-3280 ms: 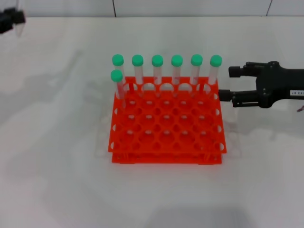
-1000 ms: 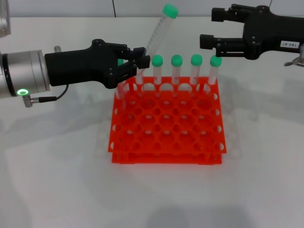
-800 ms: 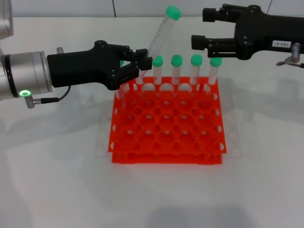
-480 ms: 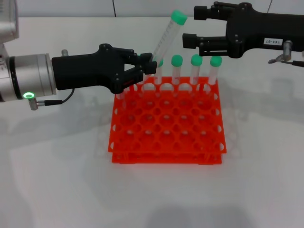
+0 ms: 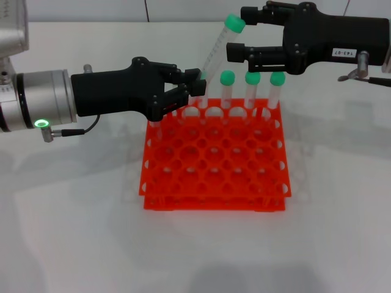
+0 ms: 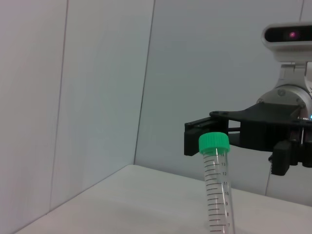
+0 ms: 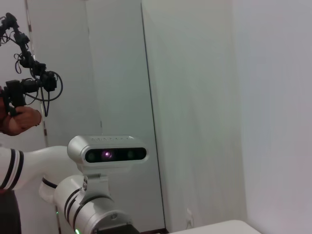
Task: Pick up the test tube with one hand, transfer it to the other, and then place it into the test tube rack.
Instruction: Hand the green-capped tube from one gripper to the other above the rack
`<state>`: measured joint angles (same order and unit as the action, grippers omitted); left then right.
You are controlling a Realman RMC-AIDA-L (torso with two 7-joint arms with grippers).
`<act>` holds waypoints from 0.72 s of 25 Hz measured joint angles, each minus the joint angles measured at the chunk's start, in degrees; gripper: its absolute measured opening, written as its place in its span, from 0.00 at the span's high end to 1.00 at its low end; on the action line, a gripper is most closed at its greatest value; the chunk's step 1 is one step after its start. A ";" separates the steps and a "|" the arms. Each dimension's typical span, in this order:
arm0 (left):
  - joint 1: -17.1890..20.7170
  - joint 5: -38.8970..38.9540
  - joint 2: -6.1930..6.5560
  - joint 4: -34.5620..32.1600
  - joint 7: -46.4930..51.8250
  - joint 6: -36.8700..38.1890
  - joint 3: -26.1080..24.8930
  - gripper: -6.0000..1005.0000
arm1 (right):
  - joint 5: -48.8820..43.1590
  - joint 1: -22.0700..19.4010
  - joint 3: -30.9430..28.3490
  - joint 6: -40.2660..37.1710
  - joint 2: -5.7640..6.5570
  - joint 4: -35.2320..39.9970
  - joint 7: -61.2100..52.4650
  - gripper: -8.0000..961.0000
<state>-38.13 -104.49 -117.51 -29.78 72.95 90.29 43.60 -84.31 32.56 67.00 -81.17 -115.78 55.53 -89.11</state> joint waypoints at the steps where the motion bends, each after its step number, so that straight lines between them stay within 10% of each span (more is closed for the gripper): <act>1: -0.03 0.00 -0.02 -0.01 0.00 0.03 0.00 0.81 | 0.01 0.03 0.09 0.04 -0.01 -0.02 0.00 0.20; 18: -0.18 0.00 0.01 -0.13 0.00 0.07 0.00 0.81 | 0.68 1.20 0.67 1.04 0.01 -1.52 0.13 0.21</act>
<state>-38.31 -104.49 -117.50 -29.90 72.95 90.36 43.59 -83.63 33.76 67.68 -80.14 -115.77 54.01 -88.98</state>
